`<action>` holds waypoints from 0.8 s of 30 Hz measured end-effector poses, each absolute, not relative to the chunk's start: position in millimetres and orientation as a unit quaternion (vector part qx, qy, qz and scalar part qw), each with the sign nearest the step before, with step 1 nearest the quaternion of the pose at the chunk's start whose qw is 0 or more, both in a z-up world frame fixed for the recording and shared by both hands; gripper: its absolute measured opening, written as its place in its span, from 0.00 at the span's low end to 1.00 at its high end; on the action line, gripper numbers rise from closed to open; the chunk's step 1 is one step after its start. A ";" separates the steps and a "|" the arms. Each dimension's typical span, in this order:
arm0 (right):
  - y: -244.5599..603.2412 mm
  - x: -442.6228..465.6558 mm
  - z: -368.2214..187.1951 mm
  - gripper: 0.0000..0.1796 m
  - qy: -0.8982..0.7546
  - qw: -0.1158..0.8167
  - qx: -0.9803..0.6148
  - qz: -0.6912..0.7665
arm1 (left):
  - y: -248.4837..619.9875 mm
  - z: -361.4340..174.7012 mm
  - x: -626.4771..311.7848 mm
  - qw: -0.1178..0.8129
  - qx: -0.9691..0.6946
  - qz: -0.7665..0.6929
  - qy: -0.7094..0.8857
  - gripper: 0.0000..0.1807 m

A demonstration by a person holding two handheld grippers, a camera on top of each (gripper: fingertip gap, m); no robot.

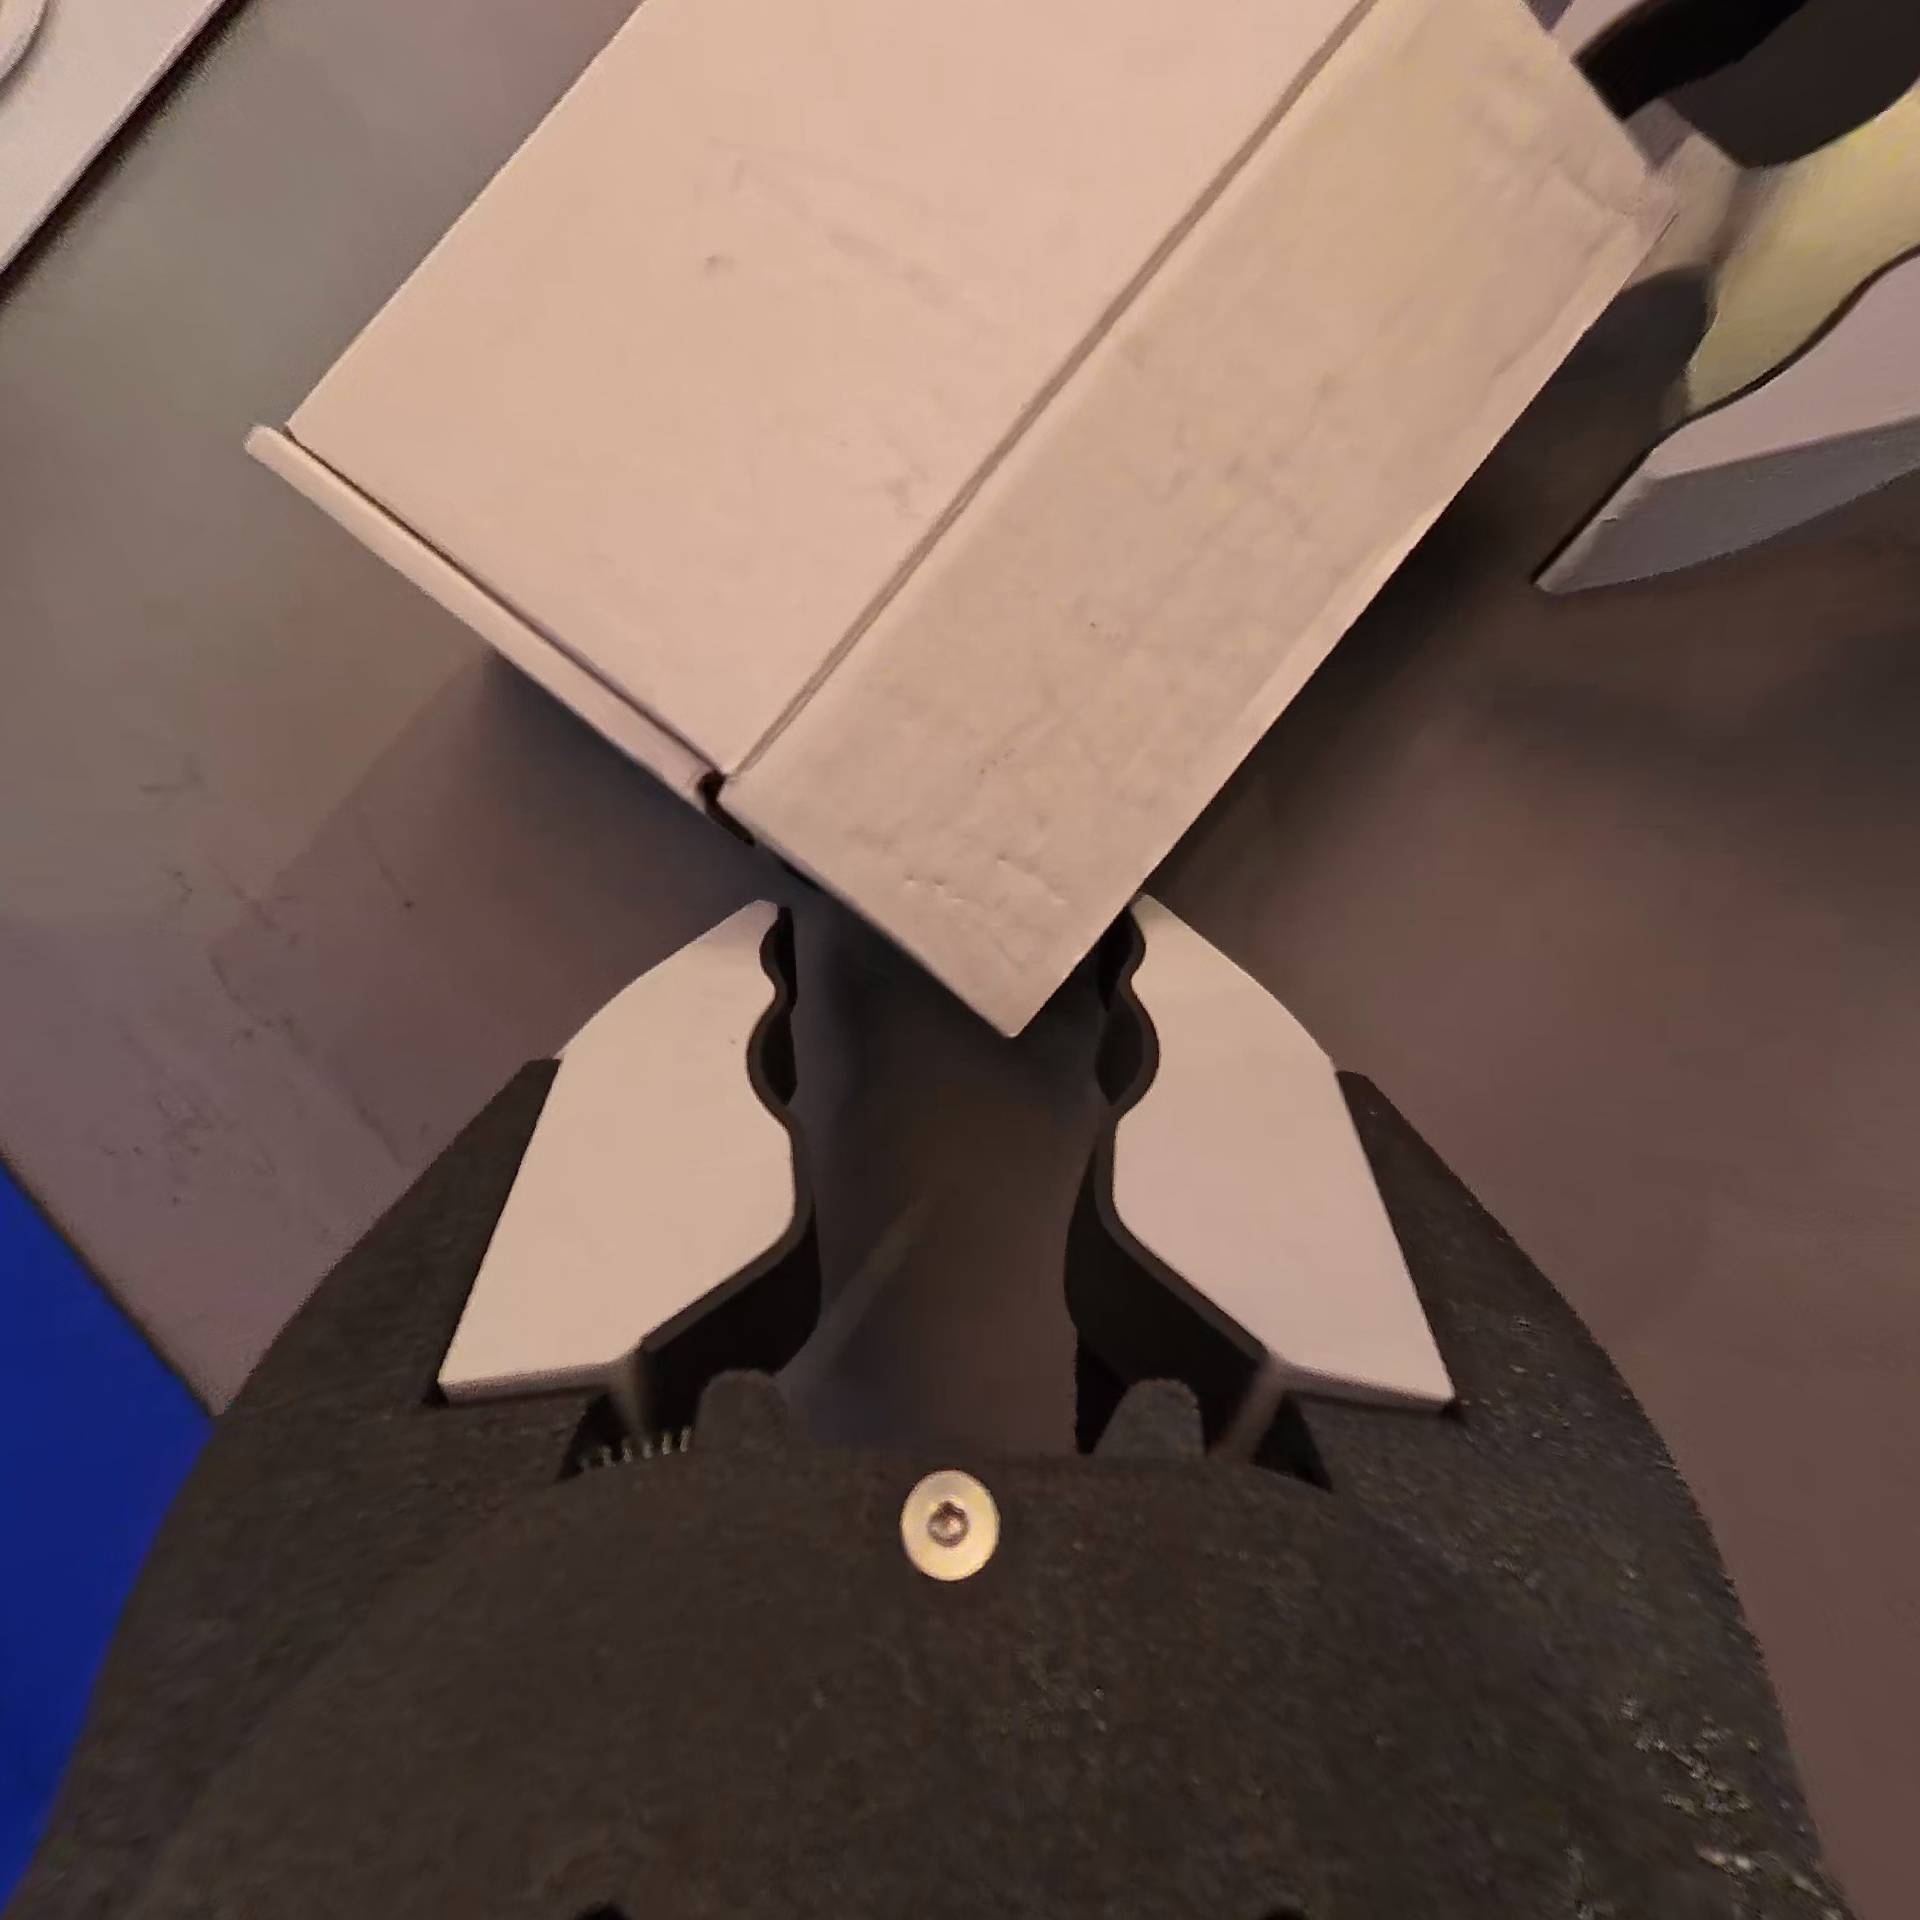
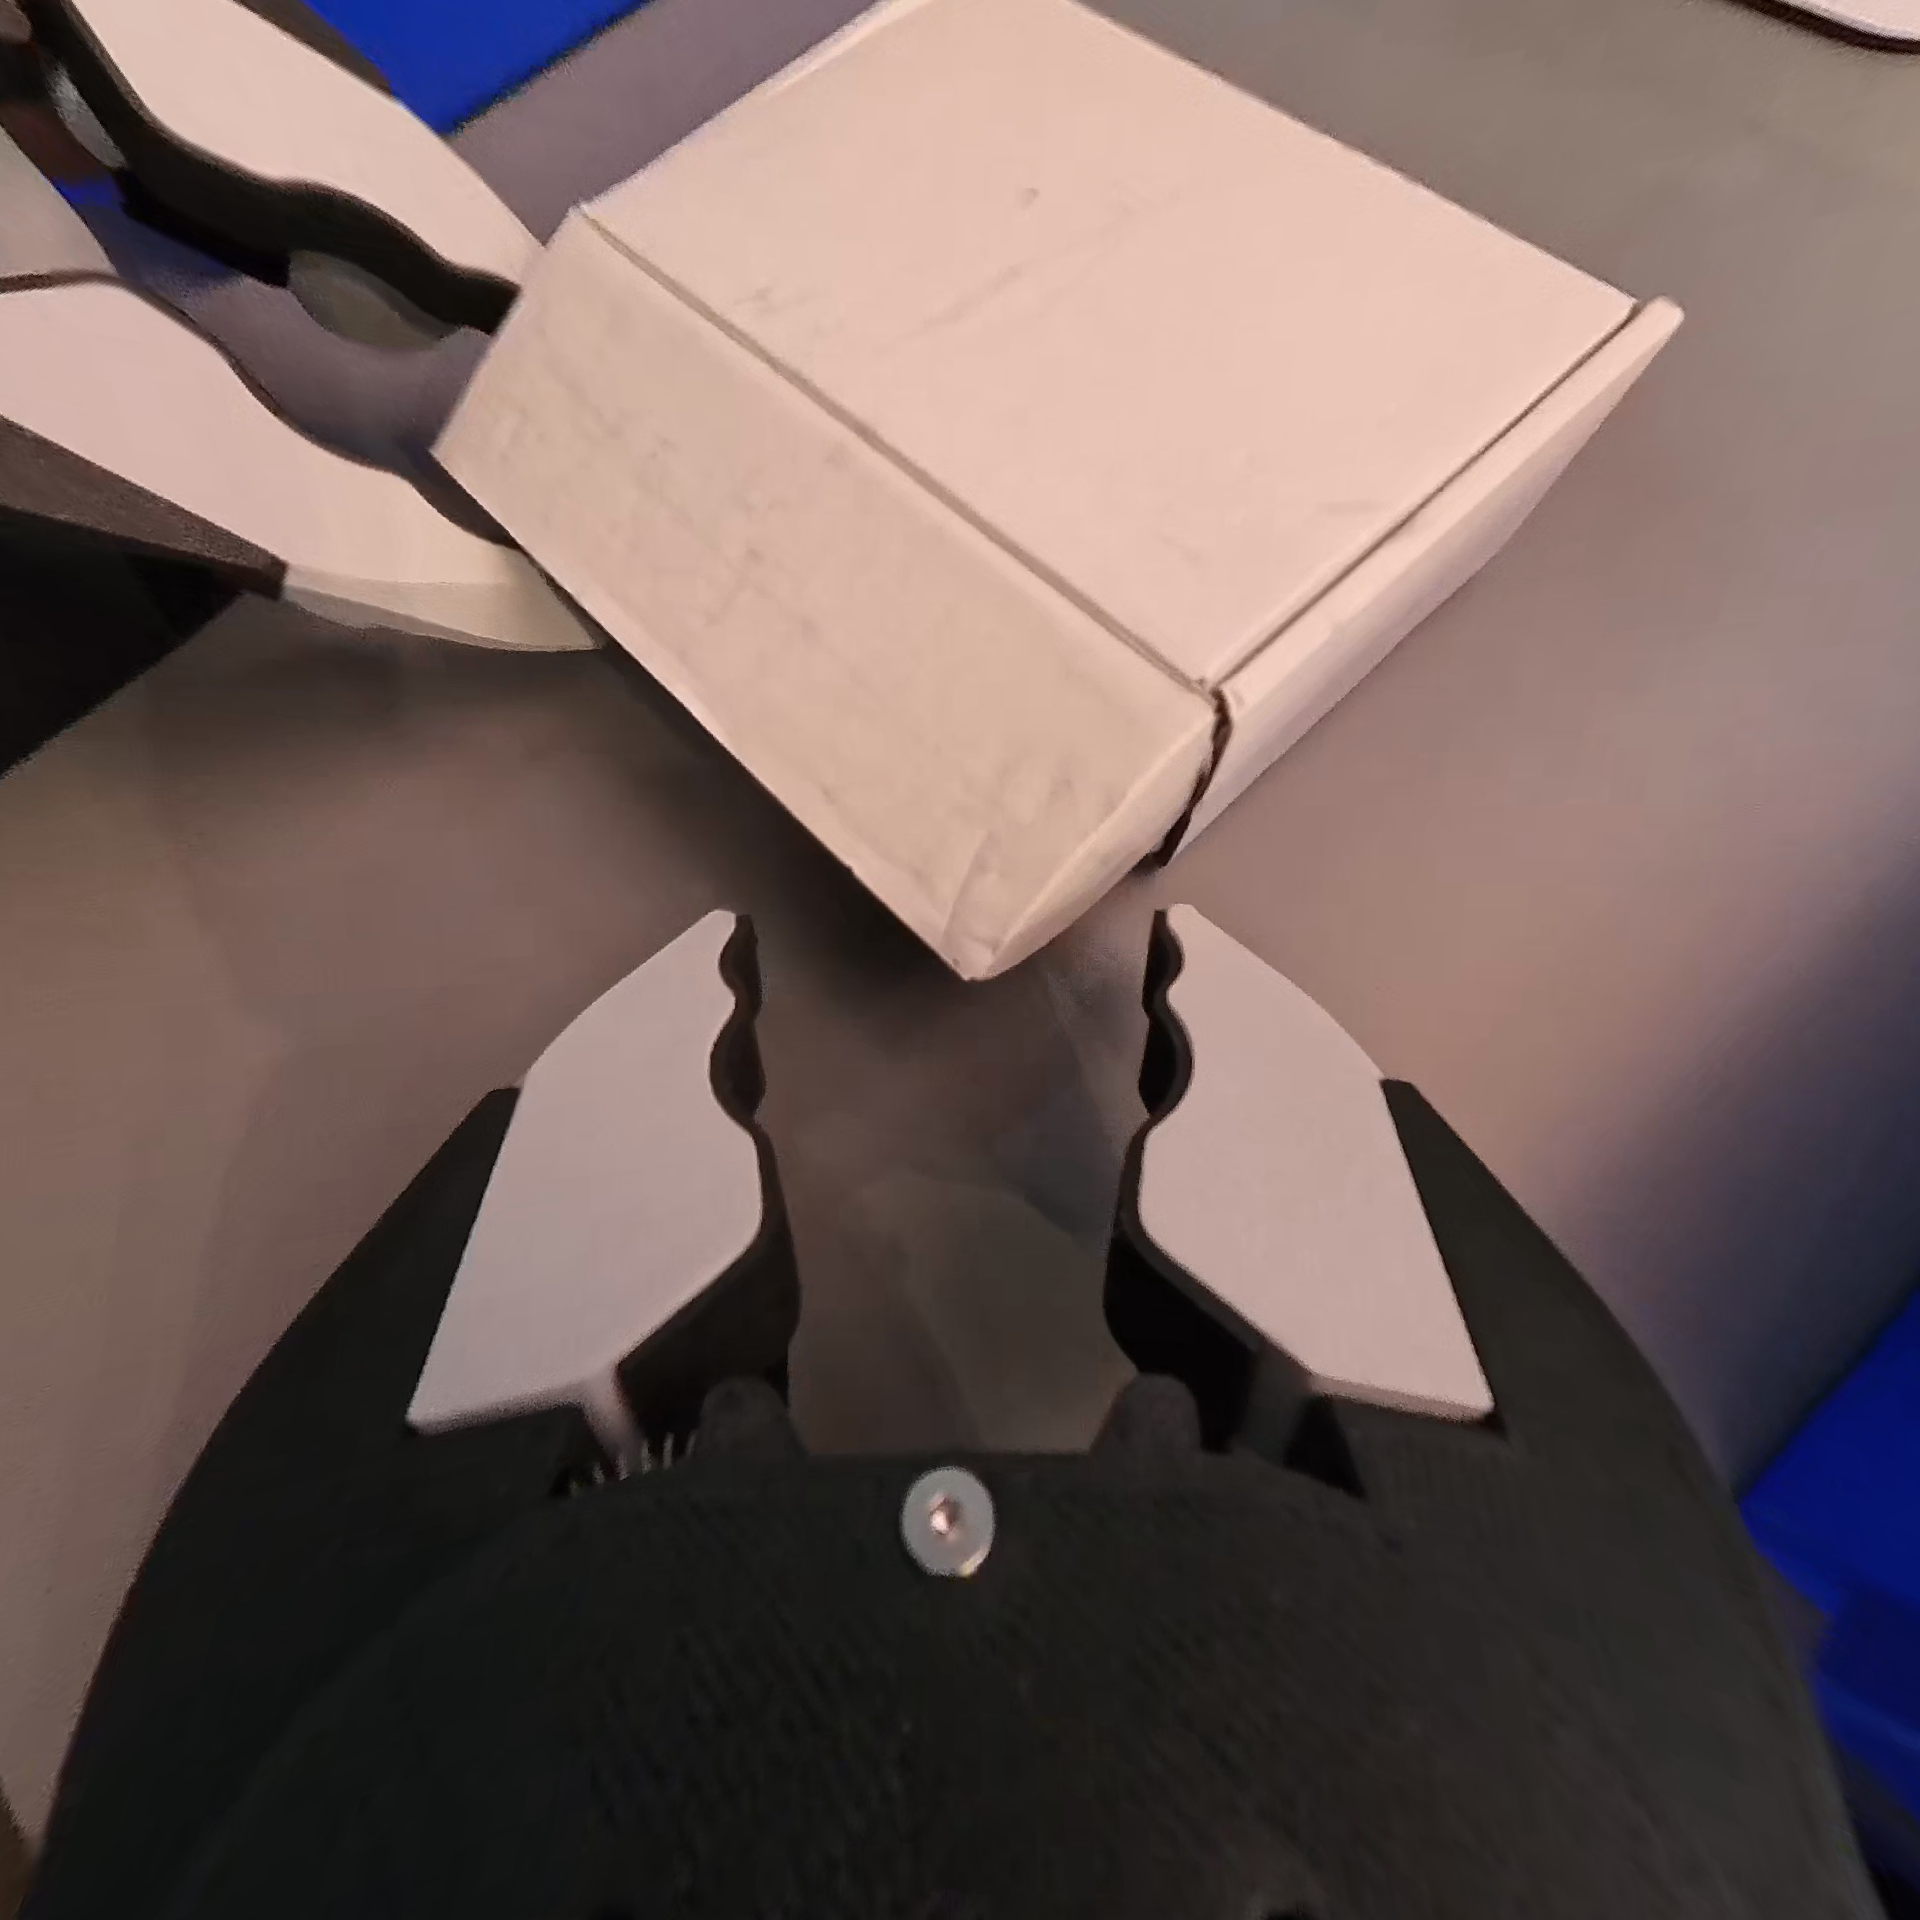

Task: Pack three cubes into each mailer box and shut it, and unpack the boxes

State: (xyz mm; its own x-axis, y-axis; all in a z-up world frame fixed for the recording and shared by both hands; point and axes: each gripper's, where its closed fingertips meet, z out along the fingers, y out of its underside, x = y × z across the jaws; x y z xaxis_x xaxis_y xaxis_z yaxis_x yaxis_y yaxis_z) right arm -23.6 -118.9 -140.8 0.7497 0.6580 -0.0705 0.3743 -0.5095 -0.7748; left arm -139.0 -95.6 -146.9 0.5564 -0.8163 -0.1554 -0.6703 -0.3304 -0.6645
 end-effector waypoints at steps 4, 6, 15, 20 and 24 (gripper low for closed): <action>-120.0 -13.1 -121.1 0.40 -0.283 0.410 -0.842 0.208 | -96.7 -136.0 -149.0 0.363 -0.816 -0.136 0.430 0.31; -116.5 -7.3 -110.7 0.39 -0.276 0.425 -0.836 0.212 | -96.3 -125.0 -152.6 0.378 -0.817 -0.170 0.402 0.30; -95.0 -13.7 -93.1 0.37 -0.229 0.402 -0.824 0.327 | -91.4 -98.8 -152.9 0.375 -0.809 -0.305 0.334 0.27; -80.4 -17.0 -108.6 0.46 -0.219 0.382 -0.842 0.313 | -85.4 -115.8 -153.9 0.365 -0.815 -0.259 0.367 0.31; -75.5 -17.9 -118.8 0.49 -0.232 0.362 -0.850 0.305 | -80.9 -118.2 -151.0 0.346 -0.817 -0.286 0.362 0.32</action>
